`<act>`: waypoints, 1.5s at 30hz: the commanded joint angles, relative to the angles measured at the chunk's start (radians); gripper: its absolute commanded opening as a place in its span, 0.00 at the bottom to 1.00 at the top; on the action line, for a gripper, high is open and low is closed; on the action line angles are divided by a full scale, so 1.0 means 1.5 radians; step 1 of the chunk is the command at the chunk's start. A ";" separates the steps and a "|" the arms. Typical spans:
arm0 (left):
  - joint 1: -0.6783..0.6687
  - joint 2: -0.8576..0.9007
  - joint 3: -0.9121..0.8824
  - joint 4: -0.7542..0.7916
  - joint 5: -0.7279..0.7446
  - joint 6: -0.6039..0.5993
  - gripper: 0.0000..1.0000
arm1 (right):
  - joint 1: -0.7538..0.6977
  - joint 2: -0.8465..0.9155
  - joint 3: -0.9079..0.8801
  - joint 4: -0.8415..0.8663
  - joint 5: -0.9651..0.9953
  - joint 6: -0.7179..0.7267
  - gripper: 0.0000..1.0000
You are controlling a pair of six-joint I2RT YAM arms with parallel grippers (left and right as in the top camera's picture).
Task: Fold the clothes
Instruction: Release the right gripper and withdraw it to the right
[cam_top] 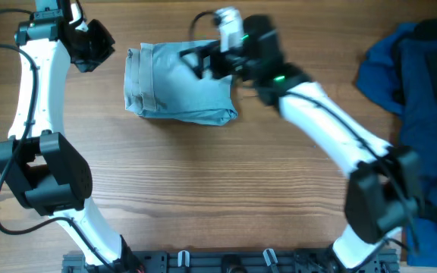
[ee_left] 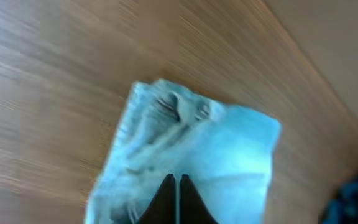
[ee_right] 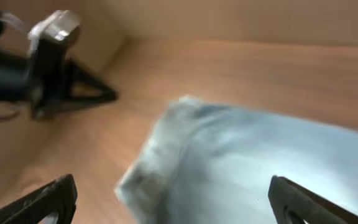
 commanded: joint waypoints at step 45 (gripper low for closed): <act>-0.118 0.134 -0.001 -0.045 -0.115 0.179 0.32 | -0.140 0.002 -0.010 -0.305 0.159 -0.070 1.00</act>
